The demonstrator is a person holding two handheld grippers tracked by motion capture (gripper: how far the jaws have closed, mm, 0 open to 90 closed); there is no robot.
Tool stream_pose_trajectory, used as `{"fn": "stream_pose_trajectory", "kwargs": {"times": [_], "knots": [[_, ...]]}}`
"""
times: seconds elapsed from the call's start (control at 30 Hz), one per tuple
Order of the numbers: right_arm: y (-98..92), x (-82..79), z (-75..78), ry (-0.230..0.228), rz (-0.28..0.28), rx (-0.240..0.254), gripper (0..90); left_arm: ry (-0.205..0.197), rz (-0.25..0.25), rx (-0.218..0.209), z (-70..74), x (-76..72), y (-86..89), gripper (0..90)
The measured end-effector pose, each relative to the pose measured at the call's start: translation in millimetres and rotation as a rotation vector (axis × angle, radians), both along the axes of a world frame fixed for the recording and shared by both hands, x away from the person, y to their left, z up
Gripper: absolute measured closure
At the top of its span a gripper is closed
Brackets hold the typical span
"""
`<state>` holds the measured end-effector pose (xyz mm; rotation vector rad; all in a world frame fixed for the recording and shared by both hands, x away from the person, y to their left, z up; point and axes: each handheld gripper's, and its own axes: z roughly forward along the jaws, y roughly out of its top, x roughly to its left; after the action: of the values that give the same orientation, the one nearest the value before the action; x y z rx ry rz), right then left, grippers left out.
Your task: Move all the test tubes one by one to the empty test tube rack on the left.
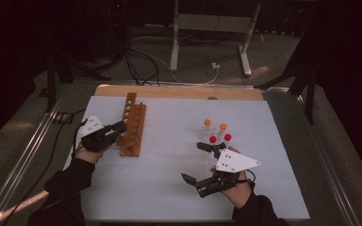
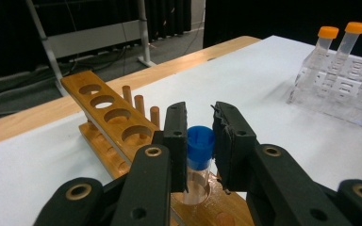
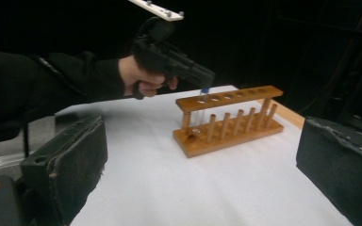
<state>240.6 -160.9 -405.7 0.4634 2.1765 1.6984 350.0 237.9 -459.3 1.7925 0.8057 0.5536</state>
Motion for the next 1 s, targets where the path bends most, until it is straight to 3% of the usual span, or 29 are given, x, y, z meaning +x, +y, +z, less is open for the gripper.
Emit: {"fn": "stream_pose_trajectory", "kwargs": {"times": [0.27,0.33,0.5,0.67,0.8,1.0], "knots": [[-3.4,0.1,5.9,0.005,0.006,0.006,2.6,0.021,-0.002,-0.001,1.5,1.0,1.5,74.3],[-4.5,1.9,8.4,0.012,0.015,0.003,2.6,0.020,0.000,-0.002,3.9,0.1,2.4,62.7],[-12.4,4.6,15.1,0.008,-0.008,0.026,2.7,0.002,-0.003,-0.057,20.7,-7.7,8.9,42.6],[-28.1,12.8,25.5,0.023,-0.076,0.031,2.6,-0.008,-0.033,-0.079,34.3,-21.8,10.2,25.6],[-49.4,24.3,31.2,0.033,-0.143,0.044,2.6,0.008,-0.081,-0.090,38.6,-34.2,7.7,9.5],[-63.1,31.1,25.3,0.048,-0.215,0.033,2.6,0.019,-0.156,-0.126,36.3,-54.0,2.0,2.3]]}}
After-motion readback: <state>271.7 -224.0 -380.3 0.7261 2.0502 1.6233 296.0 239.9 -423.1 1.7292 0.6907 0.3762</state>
